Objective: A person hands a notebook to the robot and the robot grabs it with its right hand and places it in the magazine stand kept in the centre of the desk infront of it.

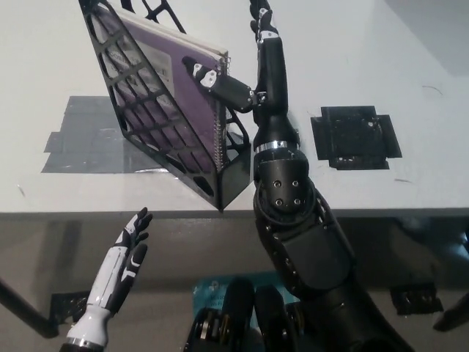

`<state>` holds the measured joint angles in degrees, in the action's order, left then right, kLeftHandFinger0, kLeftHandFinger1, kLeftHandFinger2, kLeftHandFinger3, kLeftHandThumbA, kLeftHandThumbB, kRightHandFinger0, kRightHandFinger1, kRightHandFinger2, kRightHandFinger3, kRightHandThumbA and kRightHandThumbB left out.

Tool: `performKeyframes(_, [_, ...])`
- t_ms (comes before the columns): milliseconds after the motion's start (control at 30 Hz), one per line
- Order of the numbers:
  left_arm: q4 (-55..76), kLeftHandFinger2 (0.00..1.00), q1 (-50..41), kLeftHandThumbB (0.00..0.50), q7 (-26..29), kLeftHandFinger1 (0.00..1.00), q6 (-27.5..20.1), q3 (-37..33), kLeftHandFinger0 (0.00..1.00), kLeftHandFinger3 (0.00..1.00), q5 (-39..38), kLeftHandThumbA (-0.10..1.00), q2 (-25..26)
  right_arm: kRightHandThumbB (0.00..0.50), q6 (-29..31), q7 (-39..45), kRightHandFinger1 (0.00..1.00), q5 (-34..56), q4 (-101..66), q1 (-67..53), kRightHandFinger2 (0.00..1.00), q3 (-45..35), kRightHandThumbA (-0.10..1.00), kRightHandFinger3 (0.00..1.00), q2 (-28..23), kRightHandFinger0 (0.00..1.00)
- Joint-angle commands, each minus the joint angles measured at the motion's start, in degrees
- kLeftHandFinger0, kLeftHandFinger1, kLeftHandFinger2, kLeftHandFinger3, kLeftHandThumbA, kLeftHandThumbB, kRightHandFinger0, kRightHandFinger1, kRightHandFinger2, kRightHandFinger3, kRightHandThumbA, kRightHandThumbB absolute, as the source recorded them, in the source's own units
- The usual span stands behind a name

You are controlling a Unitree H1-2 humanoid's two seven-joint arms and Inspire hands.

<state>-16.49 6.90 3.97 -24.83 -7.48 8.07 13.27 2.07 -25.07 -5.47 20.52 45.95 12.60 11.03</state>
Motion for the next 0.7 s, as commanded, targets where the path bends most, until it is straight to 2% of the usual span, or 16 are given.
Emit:
performKeyframes(0, [0.47,1.0,1.34,0.5,0.11,1.0,-2.1,-0.17,0.96,1.0,0.16,1.0,0.91,0.237,3.11,2.79,1.0,-4.82,-2.64,3.4,1.0,1.17,1.0,1.0,-0.26,1.0])
performKeyframes(133, [0.43,1.0,1.65,0.499,0.28,1.0,-2.1,-0.31,0.96,1.0,0.35,1.0,1.0,0.216,4.19,3.51,1.0,-4.44,-4.0,3.23,1.0,0.31,1.0,1.0,-0.32,1.0])
performKeyframes(267, [0.36,1.0,2.52,0.5,0.1,1.0,-2.1,-0.08,0.96,1.0,0.34,1.0,0.84,0.273,2.17,5.6,1.0,-3.2,-12.62,2.96,1.0,-1.33,1.0,1.0,-1.85,1.0])
performKeyframes(333, [0.36,1.0,2.59,0.5,0.0,1.0,-2.1,-0.09,0.96,1.0,0.12,1.0,0.75,0.328,0.61,6.54,1.0,-2.43,-20.65,1.85,1.0,-2.3,1.0,1.0,-2.6,1.0])
performKeyframes(567, [1.05,1.0,1.16,0.5,-0.02,1.0,-2.1,-0.41,0.99,1.0,1.03,1.0,0.57,0.326,-4.05,10.13,1.0,-1.15,-41.37,-2.43,1.0,-3.05,1.0,1.0,-5.77,1.0])
performKeyframes(667, [1.19,1.0,-0.59,0.5,0.42,1.0,-2.1,-1.03,0.97,1.0,1.34,1.0,0.02,0.334,-6.64,12.12,1.0,0.6,-53.64,-6.29,1.0,-3.91,1.0,1.0,-9.48,1.0])
